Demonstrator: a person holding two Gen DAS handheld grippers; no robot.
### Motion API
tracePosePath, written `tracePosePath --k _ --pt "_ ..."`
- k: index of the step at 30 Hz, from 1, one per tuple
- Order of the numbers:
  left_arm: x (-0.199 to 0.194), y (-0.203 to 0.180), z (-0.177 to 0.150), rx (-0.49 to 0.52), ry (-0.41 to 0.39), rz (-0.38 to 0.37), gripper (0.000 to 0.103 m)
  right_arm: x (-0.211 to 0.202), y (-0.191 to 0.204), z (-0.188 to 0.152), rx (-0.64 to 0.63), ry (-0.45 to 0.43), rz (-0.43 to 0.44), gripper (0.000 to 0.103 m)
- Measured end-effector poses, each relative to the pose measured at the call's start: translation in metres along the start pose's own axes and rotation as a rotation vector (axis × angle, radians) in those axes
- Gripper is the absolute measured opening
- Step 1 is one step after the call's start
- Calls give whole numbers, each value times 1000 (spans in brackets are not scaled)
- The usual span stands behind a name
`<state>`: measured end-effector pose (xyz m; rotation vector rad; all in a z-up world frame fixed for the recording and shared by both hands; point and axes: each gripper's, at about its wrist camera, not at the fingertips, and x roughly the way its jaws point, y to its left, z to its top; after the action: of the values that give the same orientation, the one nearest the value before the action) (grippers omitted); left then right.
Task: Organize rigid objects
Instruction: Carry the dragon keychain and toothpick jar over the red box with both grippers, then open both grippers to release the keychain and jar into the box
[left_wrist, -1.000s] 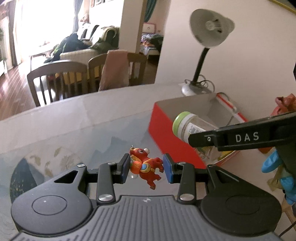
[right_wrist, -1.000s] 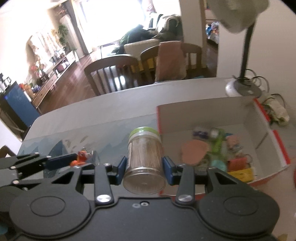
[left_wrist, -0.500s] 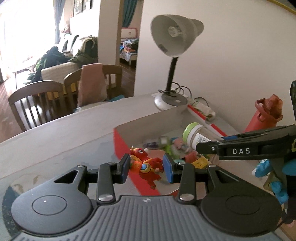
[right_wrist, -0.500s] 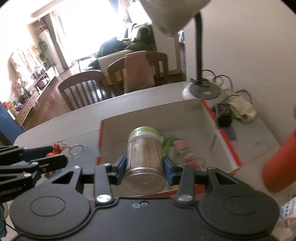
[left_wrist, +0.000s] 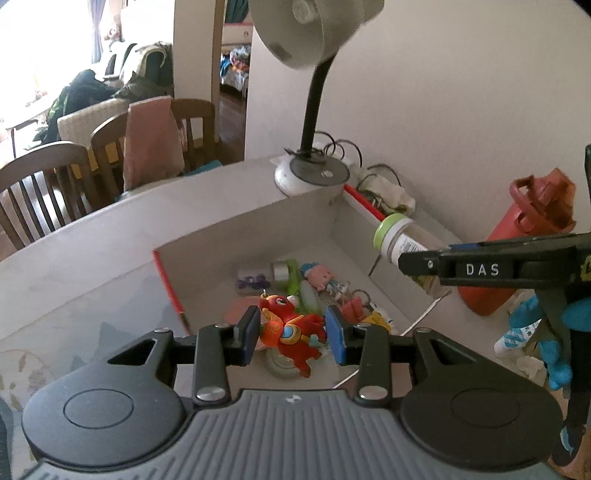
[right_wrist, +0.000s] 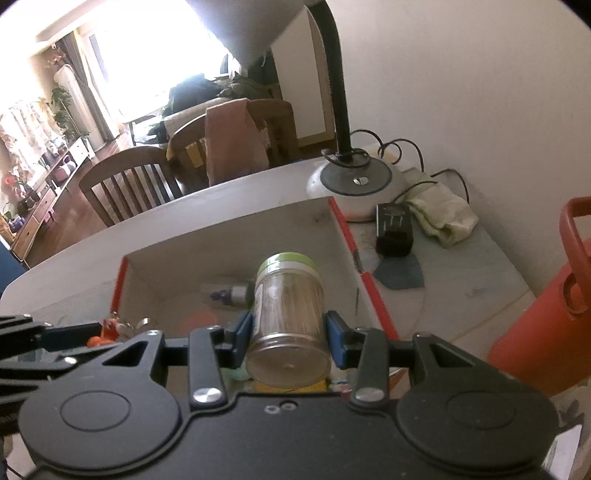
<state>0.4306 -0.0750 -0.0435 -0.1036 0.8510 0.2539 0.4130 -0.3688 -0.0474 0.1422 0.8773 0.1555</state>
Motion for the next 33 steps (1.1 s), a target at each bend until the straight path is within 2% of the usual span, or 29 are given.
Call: tracePosePath --k 8,15,20,33 --pt "51 -17 -3 16 82 36 38 30 -11 3 -22 49 4 41" --pt "93 -12 -11 -25 183 70 38 52 -6 -1 -54 93 18 41" --pt "108 -11 -14 -33 222 78 38 66 1 -7 -108 116 13 41" --pt "134 -9 -18 -81 309 73 38 79 6 -19 -131 170 9 41"
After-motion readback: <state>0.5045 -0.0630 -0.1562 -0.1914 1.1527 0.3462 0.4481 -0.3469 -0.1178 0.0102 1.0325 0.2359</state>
